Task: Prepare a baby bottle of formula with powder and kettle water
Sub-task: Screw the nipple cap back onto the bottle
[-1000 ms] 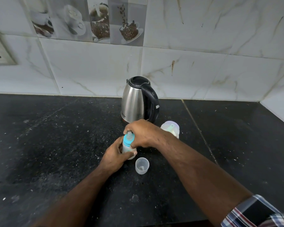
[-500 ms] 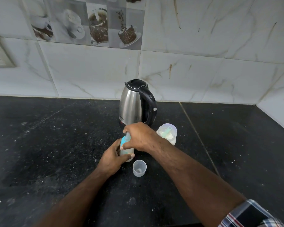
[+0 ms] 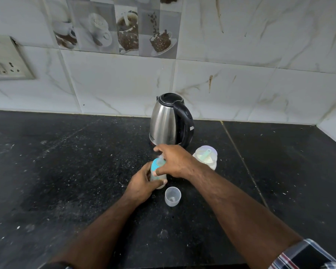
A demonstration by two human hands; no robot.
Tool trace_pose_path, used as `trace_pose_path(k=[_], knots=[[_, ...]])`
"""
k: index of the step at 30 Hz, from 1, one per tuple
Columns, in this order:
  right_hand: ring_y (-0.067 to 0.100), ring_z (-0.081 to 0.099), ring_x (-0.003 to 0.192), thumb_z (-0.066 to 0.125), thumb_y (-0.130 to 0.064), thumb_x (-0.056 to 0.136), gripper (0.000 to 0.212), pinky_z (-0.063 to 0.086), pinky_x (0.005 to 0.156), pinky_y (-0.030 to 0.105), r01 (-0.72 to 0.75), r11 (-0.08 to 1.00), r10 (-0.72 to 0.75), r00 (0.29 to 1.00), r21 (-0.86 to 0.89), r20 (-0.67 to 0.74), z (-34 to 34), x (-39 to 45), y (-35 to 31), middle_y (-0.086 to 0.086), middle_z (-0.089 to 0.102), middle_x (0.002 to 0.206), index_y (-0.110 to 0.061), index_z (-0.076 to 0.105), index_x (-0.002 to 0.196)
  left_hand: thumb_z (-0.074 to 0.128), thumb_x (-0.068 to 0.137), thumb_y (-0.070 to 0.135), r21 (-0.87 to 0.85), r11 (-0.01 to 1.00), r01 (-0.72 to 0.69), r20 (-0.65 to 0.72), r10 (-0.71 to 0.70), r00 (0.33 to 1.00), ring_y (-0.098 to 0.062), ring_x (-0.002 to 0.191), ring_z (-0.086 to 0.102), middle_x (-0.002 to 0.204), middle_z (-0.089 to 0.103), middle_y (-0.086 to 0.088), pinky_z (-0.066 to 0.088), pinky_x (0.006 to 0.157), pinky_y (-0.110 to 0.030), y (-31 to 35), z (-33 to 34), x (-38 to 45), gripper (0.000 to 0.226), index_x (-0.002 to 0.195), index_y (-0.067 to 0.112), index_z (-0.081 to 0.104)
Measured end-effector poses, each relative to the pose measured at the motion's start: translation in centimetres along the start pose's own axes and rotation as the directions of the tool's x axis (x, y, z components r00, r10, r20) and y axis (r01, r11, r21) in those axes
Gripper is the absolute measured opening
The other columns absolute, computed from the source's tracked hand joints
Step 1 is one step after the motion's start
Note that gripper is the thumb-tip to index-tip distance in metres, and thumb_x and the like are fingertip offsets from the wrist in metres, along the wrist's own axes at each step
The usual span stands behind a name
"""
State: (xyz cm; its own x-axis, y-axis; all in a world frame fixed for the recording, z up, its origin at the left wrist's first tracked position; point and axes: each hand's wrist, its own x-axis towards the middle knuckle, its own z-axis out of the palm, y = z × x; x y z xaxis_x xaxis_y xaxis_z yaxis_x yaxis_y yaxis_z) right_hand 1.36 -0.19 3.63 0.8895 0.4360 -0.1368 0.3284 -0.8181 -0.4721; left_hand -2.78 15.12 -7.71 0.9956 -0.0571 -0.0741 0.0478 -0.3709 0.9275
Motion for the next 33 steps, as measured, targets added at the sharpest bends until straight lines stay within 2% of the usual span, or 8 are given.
trace_pose_path(k=[4,9,13,17,26,28,31,33], knots=[[0.014,0.059,0.128,0.086,-0.005,0.077,0.090,0.050,0.105,0.031,0.018,0.994,-0.033,0.990,0.108,0.140,-0.6,-0.1,0.2,0.000,0.059,0.145,-0.025,0.041,0.153,0.087,0.077,0.033,-0.004,1.000,0.007,-0.003,-0.007,1.000,-0.004,0.107,0.070,0.114,0.075,0.015,0.055,0.097,-0.035,0.0,0.0,0.0,0.059,0.130,0.034,0.061],[0.021,0.060,0.121,0.083,-0.019,0.080,0.081,0.053,0.099,0.038,0.017,0.998,-0.016,1.000,-0.064,0.016,1.2,0.0,-0.3,0.001,0.062,0.137,-0.024,0.042,0.150,0.087,0.076,0.033,0.005,0.999,0.031,-0.042,-0.031,0.999,0.006,0.097,0.068,0.106,0.074,0.017,0.052,0.082,-0.023,0.2,0.2,-0.3,0.052,0.119,0.043,0.060],[0.022,0.061,0.113,0.084,-0.029,0.078,0.071,0.051,0.088,0.032,0.003,0.998,-0.009,0.995,-0.065,-0.103,1.9,-0.3,-0.2,0.004,0.065,0.128,-0.021,0.052,0.141,0.086,0.079,0.032,0.011,0.999,0.041,-0.049,-0.040,0.998,-0.004,0.104,0.069,0.110,0.074,0.014,0.056,0.093,-0.035,0.5,0.3,-0.5,0.055,0.127,0.037,0.060],[0.020,0.063,0.105,0.087,-0.032,0.076,0.059,0.053,0.086,0.035,0.027,0.989,-0.028,1.000,-0.144,-0.005,0.8,0.1,-0.7,0.002,0.069,0.118,-0.019,0.064,0.129,0.087,0.081,0.030,0.011,0.999,0.035,-0.036,-0.035,0.999,-0.009,0.108,0.069,0.113,0.074,0.011,0.055,0.100,-0.042,0.7,0.2,-0.5,0.056,0.131,0.029,0.061],[0.016,0.063,0.113,0.069,0.006,0.085,0.048,0.054,0.094,0.035,0.200,0.950,-0.126,0.948,-0.240,0.291,-1.8,1.3,-1.2,-0.008,0.067,0.124,-0.030,0.073,0.116,0.088,0.079,0.028,-0.006,0.998,0.061,0.002,-0.061,0.998,-0.013,0.111,0.071,0.117,0.076,0.006,0.054,0.104,-0.045,0.7,-0.1,-0.2,0.060,0.132,0.024,0.061],[0.013,0.062,0.110,0.073,-0.002,0.083,0.047,0.053,0.089,0.031,0.205,0.953,-0.131,0.943,-0.224,0.306,-1.8,1.7,-1.5,-0.010,0.066,0.122,-0.028,0.070,0.122,0.087,0.079,0.029,-0.005,0.998,0.063,-0.006,-0.063,0.998,-0.011,0.109,0.071,0.116,0.075,0.008,0.054,0.102,-0.040,0.7,0.0,-0.3,0.060,0.133,0.025,0.061],[0.015,0.061,0.100,0.083,-0.039,0.079,0.055,0.054,0.081,0.034,0.148,0.951,-0.086,0.969,-0.271,0.230,-1.6,2.1,-1.7,-0.008,0.064,0.112,-0.025,0.062,0.128,0.085,0.081,0.031,0.031,0.999,0.042,-0.016,-0.041,0.999,-0.008,0.107,0.068,0.114,0.073,0.011,0.052,0.094,-0.032,0.9,-0.1,-0.4,0.058,0.133,0.027,0.060],[0.016,0.063,0.095,0.084,-0.034,0.079,0.044,0.055,0.076,0.034,0.151,0.941,-0.081,0.969,-0.301,0.233,-1.6,2.3,-1.8,-0.007,0.065,0.104,-0.026,0.066,0.119,0.085,0.081,0.030,0.018,0.999,0.050,-0.009,-0.050,0.999,-0.011,0.108,0.069,0.115,0.074,0.008,0.054,0.097,-0.037,1.0,-0.1,-0.4,0.056,0.131,0.026,0.061]])
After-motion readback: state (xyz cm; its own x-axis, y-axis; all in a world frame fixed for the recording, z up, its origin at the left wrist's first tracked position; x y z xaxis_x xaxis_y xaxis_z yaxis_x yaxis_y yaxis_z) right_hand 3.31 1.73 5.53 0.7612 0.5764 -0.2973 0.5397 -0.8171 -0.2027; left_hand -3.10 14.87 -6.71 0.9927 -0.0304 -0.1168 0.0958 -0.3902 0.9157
